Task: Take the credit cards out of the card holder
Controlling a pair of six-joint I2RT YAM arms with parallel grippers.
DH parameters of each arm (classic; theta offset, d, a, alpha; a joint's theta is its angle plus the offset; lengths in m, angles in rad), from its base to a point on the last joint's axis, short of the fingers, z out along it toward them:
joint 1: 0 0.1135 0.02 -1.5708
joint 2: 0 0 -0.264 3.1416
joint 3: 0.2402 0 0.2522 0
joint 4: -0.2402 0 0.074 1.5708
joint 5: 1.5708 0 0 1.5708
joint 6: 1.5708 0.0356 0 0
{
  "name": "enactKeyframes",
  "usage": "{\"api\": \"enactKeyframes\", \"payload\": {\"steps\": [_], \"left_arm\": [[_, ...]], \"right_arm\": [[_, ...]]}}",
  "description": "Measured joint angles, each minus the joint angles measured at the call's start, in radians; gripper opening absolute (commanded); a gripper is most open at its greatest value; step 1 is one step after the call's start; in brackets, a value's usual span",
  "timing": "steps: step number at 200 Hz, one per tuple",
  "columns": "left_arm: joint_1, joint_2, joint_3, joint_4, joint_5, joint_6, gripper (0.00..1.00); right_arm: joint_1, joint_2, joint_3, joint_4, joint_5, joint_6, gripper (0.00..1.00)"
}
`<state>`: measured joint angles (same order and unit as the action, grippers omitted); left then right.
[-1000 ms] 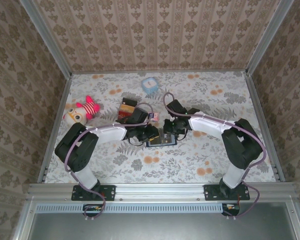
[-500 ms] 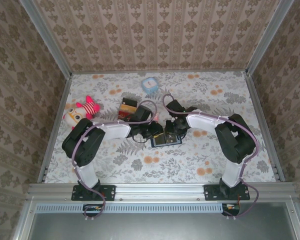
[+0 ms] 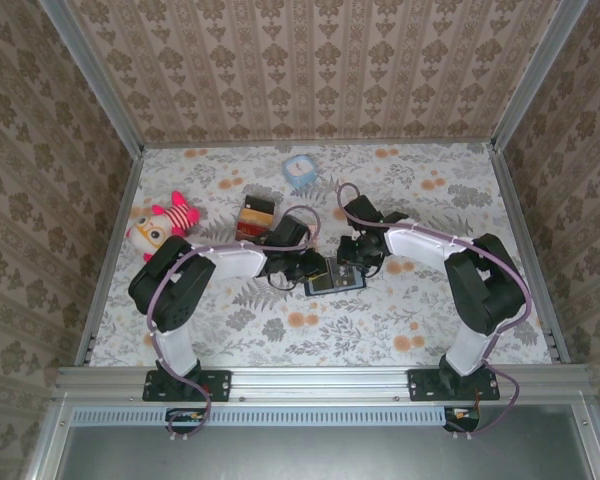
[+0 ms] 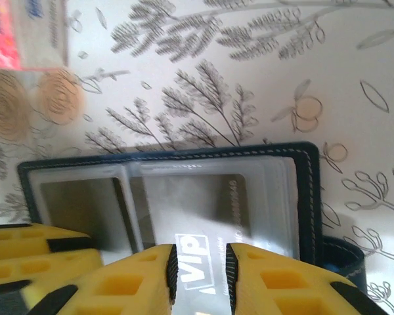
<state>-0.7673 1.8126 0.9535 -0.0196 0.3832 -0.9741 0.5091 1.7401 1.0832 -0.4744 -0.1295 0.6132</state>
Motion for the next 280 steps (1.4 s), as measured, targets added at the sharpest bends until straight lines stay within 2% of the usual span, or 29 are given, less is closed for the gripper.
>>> {"api": "enactKeyframes", "payload": {"steps": [58,128,177,228,280], "left_arm": [[-0.004,-0.024,0.0,-0.063,-0.03,0.077,0.23],[-0.004,-0.028,0.003,-0.062,-0.025,0.088,0.23],[-0.005,-0.034,0.003,-0.024,-0.009,0.035,0.25],[-0.005,-0.034,-0.027,0.085,0.028,-0.035,0.25],[-0.005,-0.02,-0.043,0.129,0.048,-0.057,0.25]], "right_arm": [[0.0,0.006,-0.019,-0.024,0.017,-0.018,0.29],[0.0,0.036,-0.026,-0.015,-0.019,-0.035,0.22],[-0.001,0.036,-0.034,0.006,-0.036,-0.035,0.22],[-0.001,0.037,-0.043,0.029,-0.051,-0.035,0.21],[-0.001,0.042,-0.047,0.047,-0.066,-0.035,0.21]]}}
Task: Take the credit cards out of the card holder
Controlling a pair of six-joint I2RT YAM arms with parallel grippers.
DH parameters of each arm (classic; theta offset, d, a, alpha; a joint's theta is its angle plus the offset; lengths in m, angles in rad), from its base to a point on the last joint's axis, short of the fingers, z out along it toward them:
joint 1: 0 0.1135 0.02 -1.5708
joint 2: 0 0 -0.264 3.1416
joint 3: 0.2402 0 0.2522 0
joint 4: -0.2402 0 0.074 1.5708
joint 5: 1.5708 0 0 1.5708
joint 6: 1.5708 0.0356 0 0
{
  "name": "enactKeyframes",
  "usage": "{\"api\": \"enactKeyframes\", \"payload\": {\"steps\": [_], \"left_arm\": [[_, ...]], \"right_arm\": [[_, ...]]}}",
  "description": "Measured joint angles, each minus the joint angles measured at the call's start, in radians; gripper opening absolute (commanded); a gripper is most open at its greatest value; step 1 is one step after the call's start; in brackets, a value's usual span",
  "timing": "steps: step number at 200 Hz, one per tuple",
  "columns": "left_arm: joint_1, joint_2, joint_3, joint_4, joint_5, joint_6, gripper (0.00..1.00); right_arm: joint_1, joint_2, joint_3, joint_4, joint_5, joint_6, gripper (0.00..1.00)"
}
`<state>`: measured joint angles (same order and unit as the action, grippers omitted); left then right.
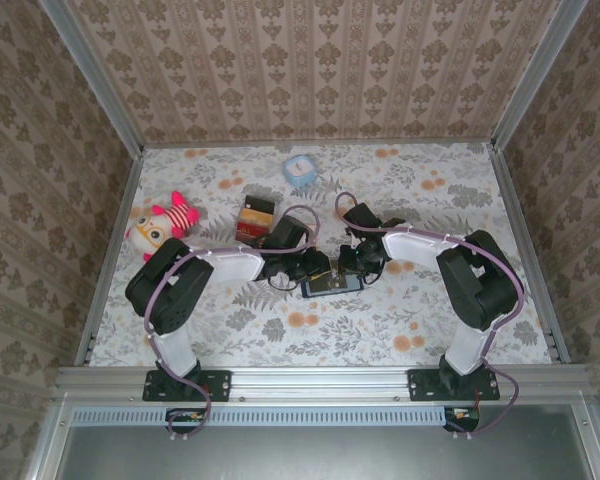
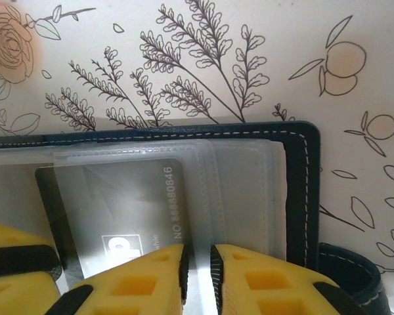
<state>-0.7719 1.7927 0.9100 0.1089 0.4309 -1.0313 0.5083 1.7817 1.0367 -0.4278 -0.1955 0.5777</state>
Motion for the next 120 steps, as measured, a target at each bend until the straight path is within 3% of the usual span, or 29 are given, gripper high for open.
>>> {"api": "enactKeyframes", "payload": {"steps": [120], "left_arm": [[0.0,0.005,-0.006,-0.014,-0.011,0.0,0.23]], "right_arm": [[0.0,0.0,-0.004,0.006,0.0,0.0,0.2]]}}
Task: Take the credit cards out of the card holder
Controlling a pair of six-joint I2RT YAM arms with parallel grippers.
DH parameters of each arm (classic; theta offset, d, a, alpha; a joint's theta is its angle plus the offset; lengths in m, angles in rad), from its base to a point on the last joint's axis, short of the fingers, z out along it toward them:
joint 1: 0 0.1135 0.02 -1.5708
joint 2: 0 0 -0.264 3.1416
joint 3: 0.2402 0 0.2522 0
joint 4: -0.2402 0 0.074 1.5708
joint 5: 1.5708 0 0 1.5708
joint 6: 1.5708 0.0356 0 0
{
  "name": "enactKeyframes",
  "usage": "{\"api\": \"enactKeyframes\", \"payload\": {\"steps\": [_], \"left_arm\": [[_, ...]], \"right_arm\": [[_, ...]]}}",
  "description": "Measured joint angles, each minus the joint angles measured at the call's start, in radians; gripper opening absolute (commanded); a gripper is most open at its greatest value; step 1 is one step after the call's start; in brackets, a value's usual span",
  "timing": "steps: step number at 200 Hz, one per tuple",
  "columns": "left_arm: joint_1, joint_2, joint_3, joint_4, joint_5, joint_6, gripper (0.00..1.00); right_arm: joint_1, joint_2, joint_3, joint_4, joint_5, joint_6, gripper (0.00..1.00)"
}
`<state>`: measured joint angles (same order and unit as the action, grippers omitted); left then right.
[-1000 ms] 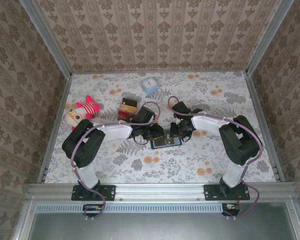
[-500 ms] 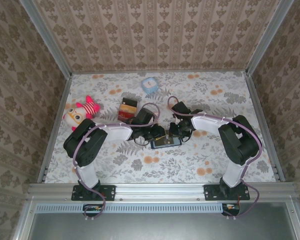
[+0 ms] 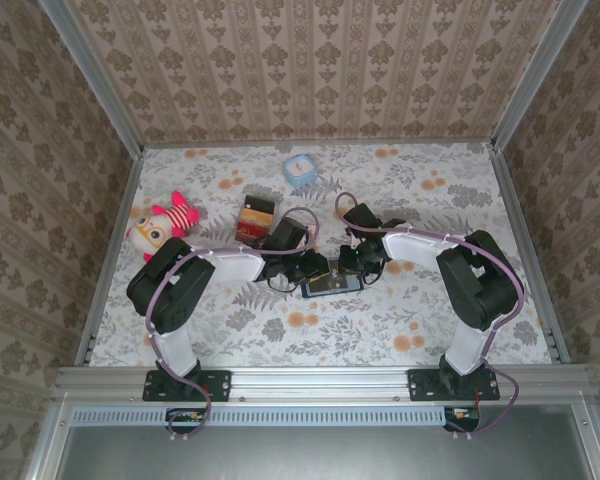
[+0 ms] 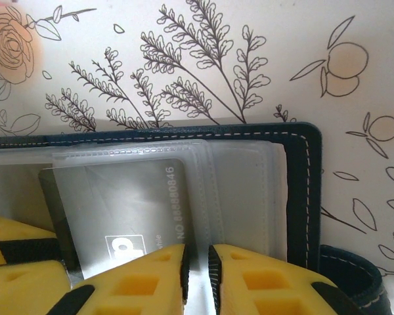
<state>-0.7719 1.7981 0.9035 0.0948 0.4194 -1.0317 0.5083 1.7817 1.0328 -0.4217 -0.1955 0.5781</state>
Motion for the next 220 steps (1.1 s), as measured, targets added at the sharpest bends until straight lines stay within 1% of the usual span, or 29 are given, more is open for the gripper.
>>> {"api": "enactKeyframes", "payload": {"steps": [32,73,131,164,220], "left_arm": [[0.0,0.004,0.0,0.015,0.007,-0.002,0.17],[0.001,0.004,0.0,0.018,0.011,-0.005,0.14],[0.007,0.004,-0.003,0.019,0.018,-0.008,0.0],[0.013,-0.003,-0.022,0.027,0.023,-0.004,0.0],[0.029,-0.095,-0.073,-0.01,0.017,0.031,0.0]], "right_arm": [[0.0,0.0,0.0,0.0,0.0,0.0,0.2],[0.0,0.0,-0.001,0.0,0.0,0.0,0.2],[0.0,0.0,-0.001,0.0,0.0,0.0,0.19],[-0.007,0.0,-0.002,0.001,0.0,0.0,0.19],[-0.015,-0.016,-0.022,0.026,-0.015,0.0,0.19]]}}
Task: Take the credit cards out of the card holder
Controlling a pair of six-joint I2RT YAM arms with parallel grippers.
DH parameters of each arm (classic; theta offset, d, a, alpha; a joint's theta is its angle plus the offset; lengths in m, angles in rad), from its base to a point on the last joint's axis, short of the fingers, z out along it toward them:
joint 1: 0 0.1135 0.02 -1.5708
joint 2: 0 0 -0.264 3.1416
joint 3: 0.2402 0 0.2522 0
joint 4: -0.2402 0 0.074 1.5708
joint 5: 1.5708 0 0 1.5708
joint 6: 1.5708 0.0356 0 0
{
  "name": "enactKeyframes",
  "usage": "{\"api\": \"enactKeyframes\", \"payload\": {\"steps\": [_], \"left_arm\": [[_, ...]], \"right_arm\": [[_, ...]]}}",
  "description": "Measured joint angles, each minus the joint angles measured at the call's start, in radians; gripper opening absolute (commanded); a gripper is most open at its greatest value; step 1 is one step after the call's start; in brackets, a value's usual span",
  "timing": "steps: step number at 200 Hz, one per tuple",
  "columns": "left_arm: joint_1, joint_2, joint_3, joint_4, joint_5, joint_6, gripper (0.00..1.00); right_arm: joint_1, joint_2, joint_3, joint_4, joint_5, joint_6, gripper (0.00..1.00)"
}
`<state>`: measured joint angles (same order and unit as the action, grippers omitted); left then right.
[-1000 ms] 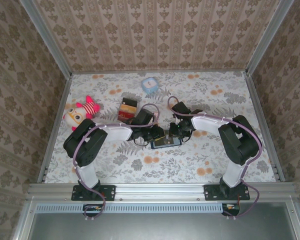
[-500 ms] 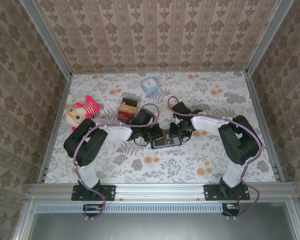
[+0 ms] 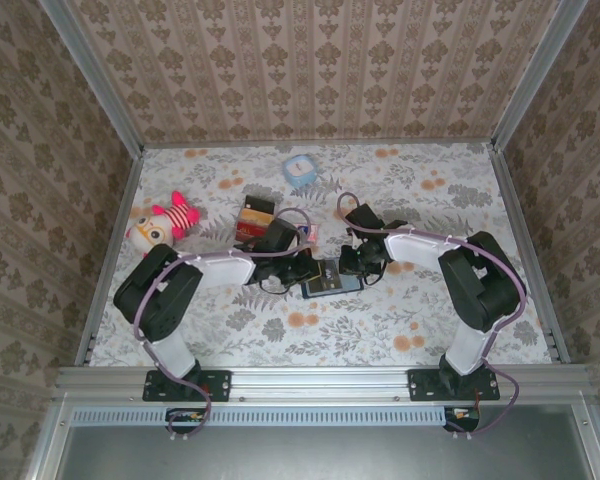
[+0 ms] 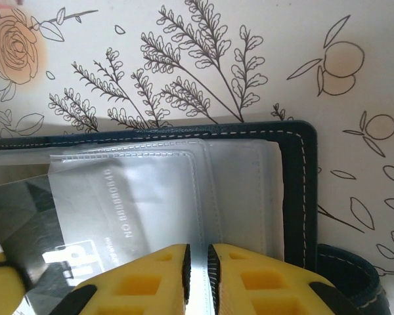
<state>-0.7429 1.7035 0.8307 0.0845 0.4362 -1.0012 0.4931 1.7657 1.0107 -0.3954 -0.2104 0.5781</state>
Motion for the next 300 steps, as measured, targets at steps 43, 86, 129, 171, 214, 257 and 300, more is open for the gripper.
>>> {"api": "enactKeyframes", "payload": {"steps": [43,86,129,171,214,257,300], "left_arm": [[0.023,-0.081,-0.021,-0.056,-0.013,0.034,0.0],[0.072,-0.155,-0.059,-0.094,-0.018,0.074,0.0],[0.107,-0.203,-0.086,-0.107,-0.01,0.085,0.0],[0.116,-0.275,-0.094,-0.086,0.02,0.082,0.0],[0.129,-0.375,-0.099,-0.029,0.055,0.053,0.0],[0.136,-0.401,-0.066,0.03,0.087,0.01,0.0],[0.149,-0.401,-0.061,0.122,0.096,-0.059,0.0]], "right_arm": [[-0.006,-0.01,-0.002,0.001,-0.018,0.0,0.21],[-0.036,-0.079,-0.033,0.05,-0.109,0.012,0.29],[-0.046,-0.153,-0.057,0.169,-0.237,0.058,0.38],[-0.056,-0.158,-0.099,0.305,-0.382,0.124,0.59],[-0.119,-0.158,-0.179,0.514,-0.531,0.246,0.81],[-0.143,-0.158,-0.209,0.777,-0.648,0.435,0.85],[-0.142,-0.158,-0.222,0.967,-0.705,0.561,0.78]]}}
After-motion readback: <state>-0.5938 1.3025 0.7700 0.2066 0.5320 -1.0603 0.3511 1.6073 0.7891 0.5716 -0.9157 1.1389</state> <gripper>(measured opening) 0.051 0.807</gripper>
